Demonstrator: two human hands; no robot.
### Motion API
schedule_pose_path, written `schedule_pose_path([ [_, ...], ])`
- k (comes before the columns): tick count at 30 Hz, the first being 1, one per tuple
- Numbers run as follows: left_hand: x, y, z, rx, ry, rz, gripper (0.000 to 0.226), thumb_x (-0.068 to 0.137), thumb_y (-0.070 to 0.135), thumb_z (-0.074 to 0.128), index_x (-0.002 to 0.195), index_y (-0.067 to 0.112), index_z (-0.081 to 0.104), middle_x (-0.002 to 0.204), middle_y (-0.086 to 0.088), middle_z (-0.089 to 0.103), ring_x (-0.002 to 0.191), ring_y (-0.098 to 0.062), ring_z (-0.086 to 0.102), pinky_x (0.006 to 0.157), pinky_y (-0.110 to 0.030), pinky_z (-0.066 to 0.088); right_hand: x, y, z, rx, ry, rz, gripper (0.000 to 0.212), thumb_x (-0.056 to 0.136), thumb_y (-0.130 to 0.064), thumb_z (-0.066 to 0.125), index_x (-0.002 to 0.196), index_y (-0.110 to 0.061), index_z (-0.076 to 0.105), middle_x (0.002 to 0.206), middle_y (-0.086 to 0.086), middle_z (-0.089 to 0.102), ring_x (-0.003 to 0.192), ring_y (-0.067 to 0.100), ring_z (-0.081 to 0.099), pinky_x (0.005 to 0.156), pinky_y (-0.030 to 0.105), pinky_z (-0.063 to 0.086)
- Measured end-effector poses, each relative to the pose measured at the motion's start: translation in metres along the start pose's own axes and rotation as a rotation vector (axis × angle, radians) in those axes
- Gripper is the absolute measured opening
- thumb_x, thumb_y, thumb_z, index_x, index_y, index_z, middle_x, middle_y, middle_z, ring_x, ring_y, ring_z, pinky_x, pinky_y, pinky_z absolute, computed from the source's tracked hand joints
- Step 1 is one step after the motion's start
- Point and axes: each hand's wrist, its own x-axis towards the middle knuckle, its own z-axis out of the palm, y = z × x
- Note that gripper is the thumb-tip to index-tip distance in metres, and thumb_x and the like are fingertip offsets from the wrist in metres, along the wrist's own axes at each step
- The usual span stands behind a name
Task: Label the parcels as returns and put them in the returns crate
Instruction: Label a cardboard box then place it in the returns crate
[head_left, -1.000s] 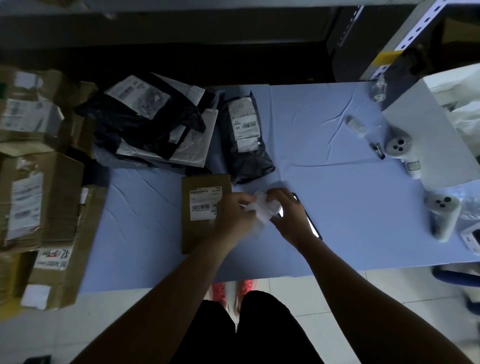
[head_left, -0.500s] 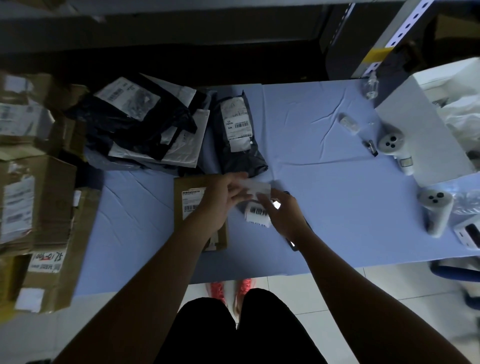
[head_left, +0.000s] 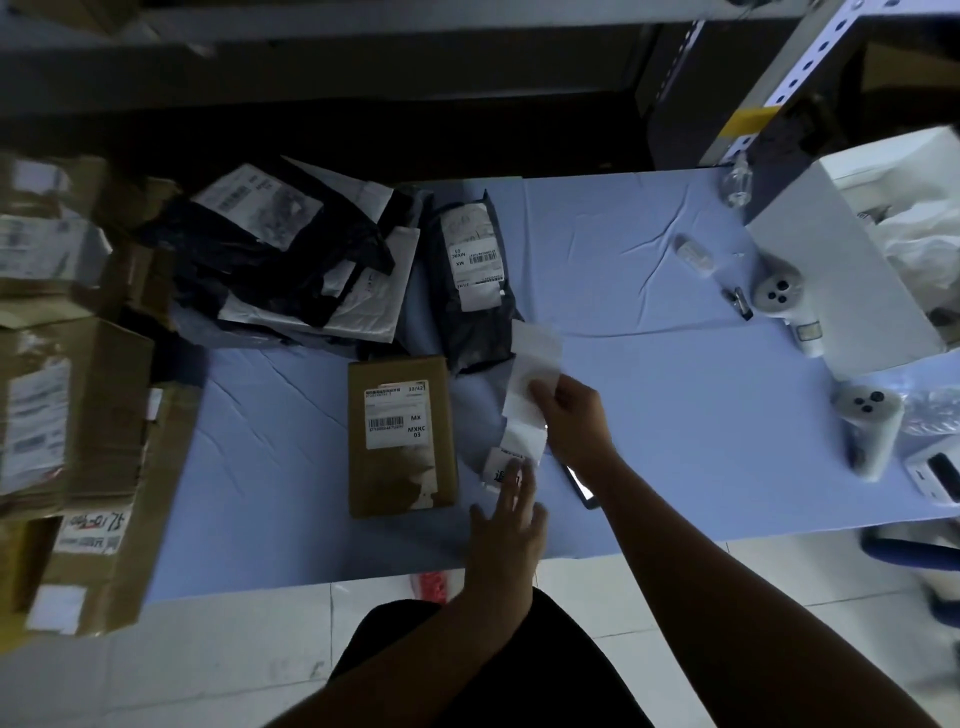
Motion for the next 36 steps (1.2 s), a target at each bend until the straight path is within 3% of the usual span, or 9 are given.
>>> schedule_pose_path([
  [5, 0.033, -0.007, -0.013, 0.168, -0.060, 0.093, 0.039, 0.062, 0.008, 0.079, 0.098, 0.019, 0.072, 0.096, -0.015, 0.069, 0.088, -0.027, 0.067, 0.064, -0.033, 0.053, 0.004, -0.006, -0.008, 0.213, 0.053, 0.077, 0.019, 0.096, -0.025, 0.063, 0.089, -0.010, 0.070, 0.089, 0.027, 0.069, 0.068, 0.023, 0.060, 0.063, 0.042, 0.051],
  [9, 0.055, -0.021, -0.023, 0.211, -0.069, 0.073, 0.024, 0.051, 0.004, 0.081, 0.059, 0.018, 0.063, 0.058, -0.003, 0.053, 0.059, -0.021, 0.055, 0.050, -0.029, 0.045, 0.003, -0.013, -0.013, 0.345, 0.039, 0.078, 0.008, 0.097, -0.020, 0.064, 0.093, -0.017, 0.071, 0.087, 0.018, 0.074, 0.073, 0.026, 0.069, 0.067, 0.035, 0.055],
  [13, 0.065, -0.031, -0.038, 0.140, 0.047, 0.009, 0.017, 0.071, 0.006, 0.062, 0.062, 0.020, 0.063, 0.061, 0.000, 0.055, 0.056, -0.018, 0.055, 0.047, -0.025, 0.042, 0.002, -0.024, -0.016, 0.355, -0.012, -0.015, 0.013, 0.091, 0.000, 0.065, 0.099, -0.008, 0.072, 0.091, 0.009, 0.076, 0.080, 0.025, 0.071, 0.074, 0.035, 0.059],
  [16, 0.061, -0.036, -0.046, -0.136, 0.054, -0.189, 0.011, 0.077, 0.009, 0.070, 0.087, 0.010, 0.072, 0.080, -0.008, 0.067, 0.063, -0.021, 0.060, 0.055, -0.015, 0.045, -0.001, -0.025, -0.017, 0.301, -0.057, -0.104, 0.042, 0.080, 0.025, 0.053, 0.086, -0.010, 0.076, 0.098, -0.001, 0.075, 0.083, 0.018, 0.069, 0.067, 0.027, 0.055],
  [19, 0.063, -0.031, -0.057, -0.446, 0.048, -0.474, 0.038, 0.079, 0.017, 0.075, 0.112, 0.003, 0.061, 0.101, -0.013, 0.065, 0.094, -0.031, 0.066, 0.080, -0.033, 0.053, -0.002, -0.024, -0.018, 0.247, -0.063, -0.104, 0.054, 0.083, 0.026, 0.052, 0.078, -0.021, 0.078, 0.111, 0.001, 0.062, 0.093, 0.020, 0.062, 0.068, 0.018, 0.049],
  [21, 0.074, -0.033, -0.076, -0.742, -0.028, -0.596, 0.023, 0.087, 0.009, 0.066, 0.108, 0.011, 0.058, 0.107, -0.006, 0.061, 0.105, -0.028, 0.063, 0.086, -0.033, 0.051, -0.002, -0.021, -0.019, 0.184, -0.020, -0.092, 0.056, 0.085, 0.025, 0.049, 0.077, -0.023, 0.077, 0.109, 0.002, 0.055, 0.090, 0.008, 0.058, 0.065, 0.014, 0.045],
  [26, 0.090, -0.052, -0.133, -1.777, -0.112, -0.945, 0.009, 0.100, 0.022, 0.051, 0.102, 0.017, 0.059, 0.094, -0.015, 0.068, 0.085, -0.030, 0.066, 0.083, -0.047, 0.053, -0.004, -0.006, -0.024, 0.146, -0.077, -0.146, 0.064, 0.083, 0.027, 0.049, 0.071, -0.029, 0.079, 0.101, -0.008, 0.066, 0.095, 0.010, 0.064, 0.079, 0.022, 0.050],
  [31, 0.090, -0.052, -0.119, -1.360, -0.093, -0.677, 0.037, 0.092, 0.015, 0.068, 0.126, 0.023, 0.055, 0.099, -0.005, 0.067, 0.084, -0.021, 0.067, 0.060, -0.027, 0.054, -0.014, -0.012, -0.020, 0.161, -0.171, -0.122, 0.038, 0.083, 0.024, 0.054, 0.079, -0.008, 0.076, 0.100, 0.004, 0.073, 0.094, 0.011, 0.069, 0.082, 0.020, 0.051],
  [36, 0.078, -0.055, -0.098, -1.137, 0.008, -0.489, 0.044, 0.082, 0.000, 0.074, 0.112, 0.029, 0.059, 0.104, 0.004, 0.069, 0.089, -0.008, 0.068, 0.059, -0.013, 0.053, -0.021, -0.017, -0.022, 0.485, -0.143, 0.101, 0.025, 0.087, 0.014, 0.056, 0.094, -0.007, 0.067, 0.116, 0.014, 0.067, 0.097, 0.029, 0.069, 0.081, 0.038, 0.059],
])
